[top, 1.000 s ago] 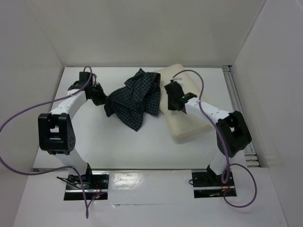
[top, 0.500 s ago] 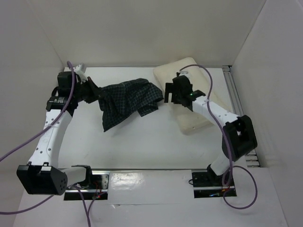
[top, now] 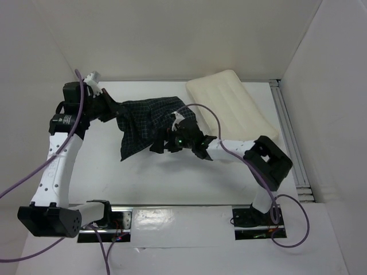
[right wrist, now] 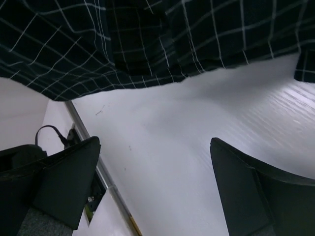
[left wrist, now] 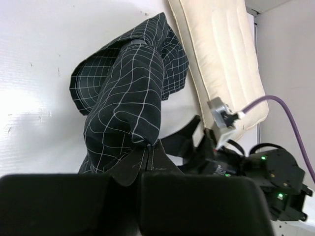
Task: Put the pillow into the pillowcase
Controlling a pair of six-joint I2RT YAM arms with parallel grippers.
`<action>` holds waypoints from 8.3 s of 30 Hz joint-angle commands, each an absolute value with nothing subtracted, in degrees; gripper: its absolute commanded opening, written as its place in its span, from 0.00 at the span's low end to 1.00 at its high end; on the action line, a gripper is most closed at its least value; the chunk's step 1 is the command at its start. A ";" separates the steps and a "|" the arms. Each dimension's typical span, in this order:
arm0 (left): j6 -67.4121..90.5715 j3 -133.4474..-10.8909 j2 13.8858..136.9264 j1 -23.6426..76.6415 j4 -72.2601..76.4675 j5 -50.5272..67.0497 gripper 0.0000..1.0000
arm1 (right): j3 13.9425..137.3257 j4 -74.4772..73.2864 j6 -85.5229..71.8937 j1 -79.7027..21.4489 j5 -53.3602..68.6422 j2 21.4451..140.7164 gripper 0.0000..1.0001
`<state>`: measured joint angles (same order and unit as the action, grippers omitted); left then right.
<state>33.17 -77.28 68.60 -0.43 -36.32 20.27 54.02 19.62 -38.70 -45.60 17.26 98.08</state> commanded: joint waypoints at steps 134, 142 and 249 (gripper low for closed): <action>39.73 -79.45 104.99 -3.08 -36.66 -9.05 1.00 | 75.14 -16.61 -20.04 -66.96 -6.14 107.38 0.92; 41.04 -81.30 115.12 -3.08 -34.72 -6.42 0.95 | 73.74 -18.89 -23.63 -71.72 -11.95 110.39 0.88; 25.40 -86.48 115.49 38.33 -46.05 -30.59 0.37 | 57.57 -17.31 -20.04 -26.19 -3.96 80.16 0.98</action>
<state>24.40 -85.03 115.48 39.11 -44.07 -29.17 54.89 -18.57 -21.32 -25.65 -2.11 80.09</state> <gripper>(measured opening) 0.371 0.983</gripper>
